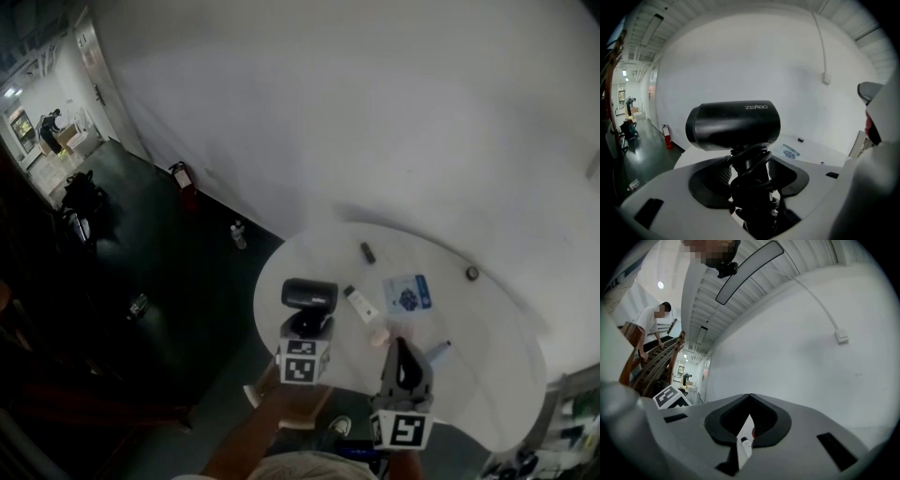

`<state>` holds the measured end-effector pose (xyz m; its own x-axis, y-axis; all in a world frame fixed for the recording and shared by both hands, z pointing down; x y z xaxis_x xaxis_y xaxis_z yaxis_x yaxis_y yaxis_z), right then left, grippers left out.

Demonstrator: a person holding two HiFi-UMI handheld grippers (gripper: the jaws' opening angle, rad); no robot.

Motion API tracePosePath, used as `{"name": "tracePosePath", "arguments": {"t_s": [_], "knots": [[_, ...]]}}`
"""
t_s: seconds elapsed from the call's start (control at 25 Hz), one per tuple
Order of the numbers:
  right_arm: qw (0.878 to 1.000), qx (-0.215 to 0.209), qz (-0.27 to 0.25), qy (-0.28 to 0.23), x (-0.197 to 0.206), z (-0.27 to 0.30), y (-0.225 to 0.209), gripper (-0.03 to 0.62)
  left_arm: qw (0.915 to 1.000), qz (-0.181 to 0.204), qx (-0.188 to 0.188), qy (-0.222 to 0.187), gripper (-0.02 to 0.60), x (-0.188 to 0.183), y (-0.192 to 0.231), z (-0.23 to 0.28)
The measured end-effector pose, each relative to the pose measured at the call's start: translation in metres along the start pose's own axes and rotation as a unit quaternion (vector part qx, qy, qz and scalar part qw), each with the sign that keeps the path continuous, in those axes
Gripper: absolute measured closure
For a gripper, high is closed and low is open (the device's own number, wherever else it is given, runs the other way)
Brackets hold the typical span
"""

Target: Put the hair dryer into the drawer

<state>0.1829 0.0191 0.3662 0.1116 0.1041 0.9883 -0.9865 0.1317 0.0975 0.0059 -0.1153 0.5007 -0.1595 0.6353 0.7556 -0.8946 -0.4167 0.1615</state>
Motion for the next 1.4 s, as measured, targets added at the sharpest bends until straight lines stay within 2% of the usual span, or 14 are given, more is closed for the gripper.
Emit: {"name": "tracePosePath", "arguments": {"t_s": [0.2,0.44,0.6,1.08,1.2,1.4], "knots": [[1.000,-0.005,0.000,-0.004,-0.004,0.001,0.006,0.589,0.9960,0.003,-0.014,-0.088,0.325,-0.019,-0.001,-0.045],[1.000,-0.017,-0.004,-0.015,-0.009,0.004,0.015,0.589,0.9828,0.027,-0.029,-0.180,0.325,-0.038,-0.006,-0.094],[0.999,-0.026,-0.004,-0.018,-0.012,0.007,0.021,0.589,0.9736,0.023,-0.034,-0.225,0.327,-0.046,-0.006,-0.123],[0.997,-0.065,-0.008,-0.040,-0.026,0.021,0.051,0.589,0.9499,0.015,-0.071,-0.304,0.328,-0.050,0.013,-0.192],[0.996,-0.075,-0.005,-0.042,-0.028,0.025,0.061,0.589,0.9478,0.024,-0.080,-0.308,0.328,-0.046,0.018,-0.204],[0.994,-0.097,-0.010,-0.051,-0.032,0.028,0.080,0.589,0.9493,0.024,-0.095,-0.299,0.330,-0.033,0.030,-0.219]]}}
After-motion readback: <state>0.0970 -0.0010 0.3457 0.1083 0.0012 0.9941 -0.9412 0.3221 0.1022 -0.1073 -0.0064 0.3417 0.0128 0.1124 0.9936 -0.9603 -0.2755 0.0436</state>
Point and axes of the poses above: the fingertips, and each gripper's own axes: z forward along the fingers, y to its left, x out of its underside, the point moved 9 cm from there along -z, backward along the fingers, and after that the axes turned 8 degrees about y, right-handed, at the moved point
